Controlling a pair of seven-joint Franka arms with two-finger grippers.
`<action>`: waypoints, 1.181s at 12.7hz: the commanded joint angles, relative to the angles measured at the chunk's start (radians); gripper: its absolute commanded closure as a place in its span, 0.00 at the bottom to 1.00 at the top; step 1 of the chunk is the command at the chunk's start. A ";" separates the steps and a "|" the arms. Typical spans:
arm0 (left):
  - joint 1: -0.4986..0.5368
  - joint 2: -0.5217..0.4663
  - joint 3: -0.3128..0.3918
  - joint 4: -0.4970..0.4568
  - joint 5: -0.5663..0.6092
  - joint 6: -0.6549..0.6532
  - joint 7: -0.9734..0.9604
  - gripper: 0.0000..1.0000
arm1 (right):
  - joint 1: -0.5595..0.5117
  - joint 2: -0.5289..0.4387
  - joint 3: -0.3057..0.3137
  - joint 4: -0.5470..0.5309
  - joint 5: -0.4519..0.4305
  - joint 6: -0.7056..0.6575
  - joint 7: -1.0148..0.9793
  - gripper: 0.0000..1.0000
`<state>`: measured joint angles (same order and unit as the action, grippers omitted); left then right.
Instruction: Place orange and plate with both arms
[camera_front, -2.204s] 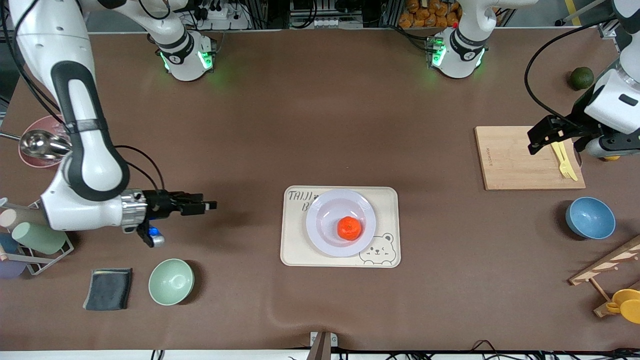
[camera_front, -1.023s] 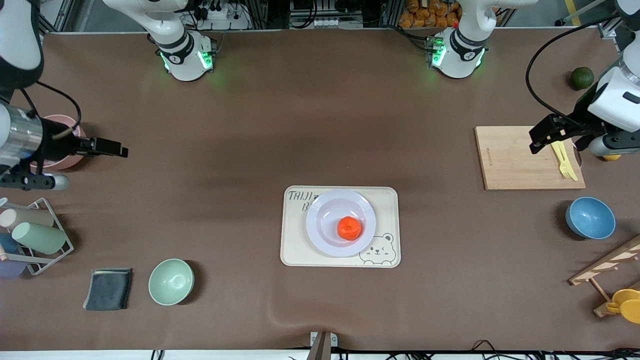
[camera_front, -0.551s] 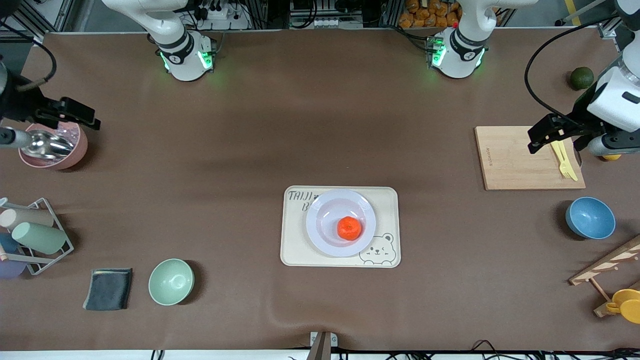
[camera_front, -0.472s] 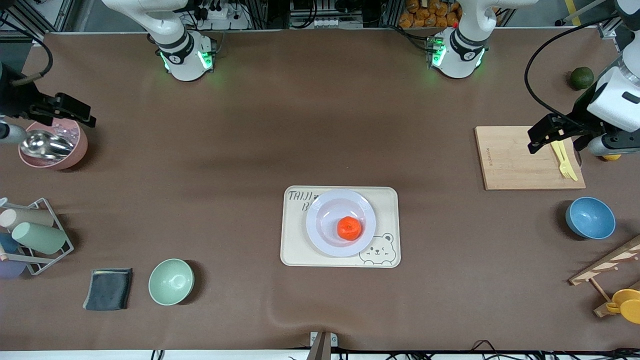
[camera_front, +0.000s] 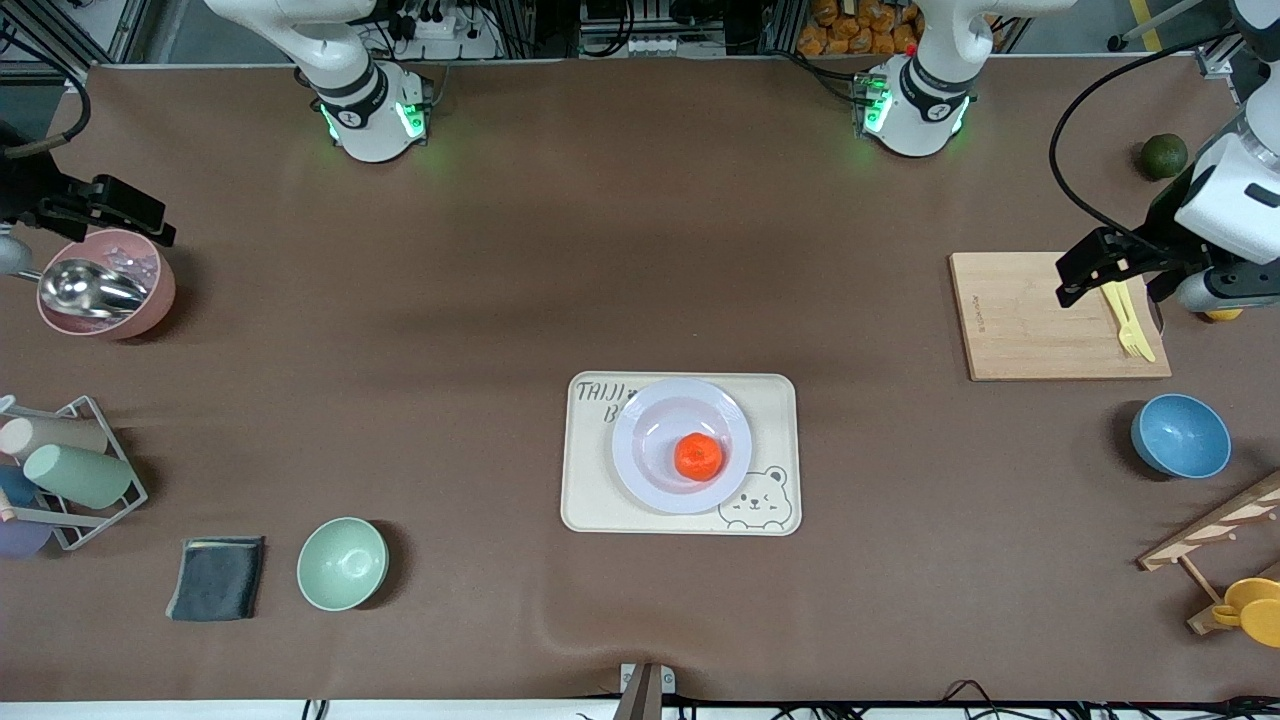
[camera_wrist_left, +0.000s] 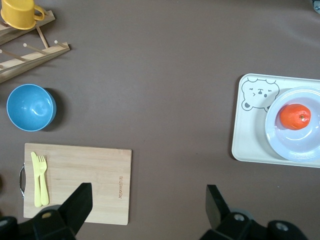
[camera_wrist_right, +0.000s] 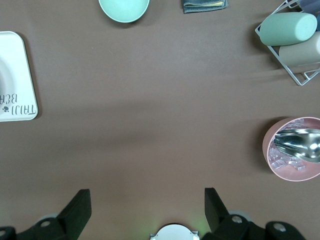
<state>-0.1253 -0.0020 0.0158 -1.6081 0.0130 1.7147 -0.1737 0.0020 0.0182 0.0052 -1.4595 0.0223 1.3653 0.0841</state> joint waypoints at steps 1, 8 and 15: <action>0.013 -0.027 -0.002 -0.001 -0.018 -0.012 0.005 0.00 | -0.022 -0.030 0.029 -0.012 -0.022 -0.003 -0.006 0.00; 0.013 -0.024 0.003 0.039 -0.008 -0.046 0.005 0.00 | -0.025 -0.030 0.047 -0.012 -0.056 0.001 -0.007 0.00; 0.013 -0.018 0.004 0.062 -0.001 -0.076 0.005 0.00 | -0.020 -0.029 0.044 -0.012 -0.048 -0.003 -0.007 0.00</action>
<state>-0.1165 -0.0194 0.0202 -1.5687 0.0130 1.6680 -0.1737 0.0013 0.0074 0.0301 -1.4595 -0.0161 1.3655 0.0840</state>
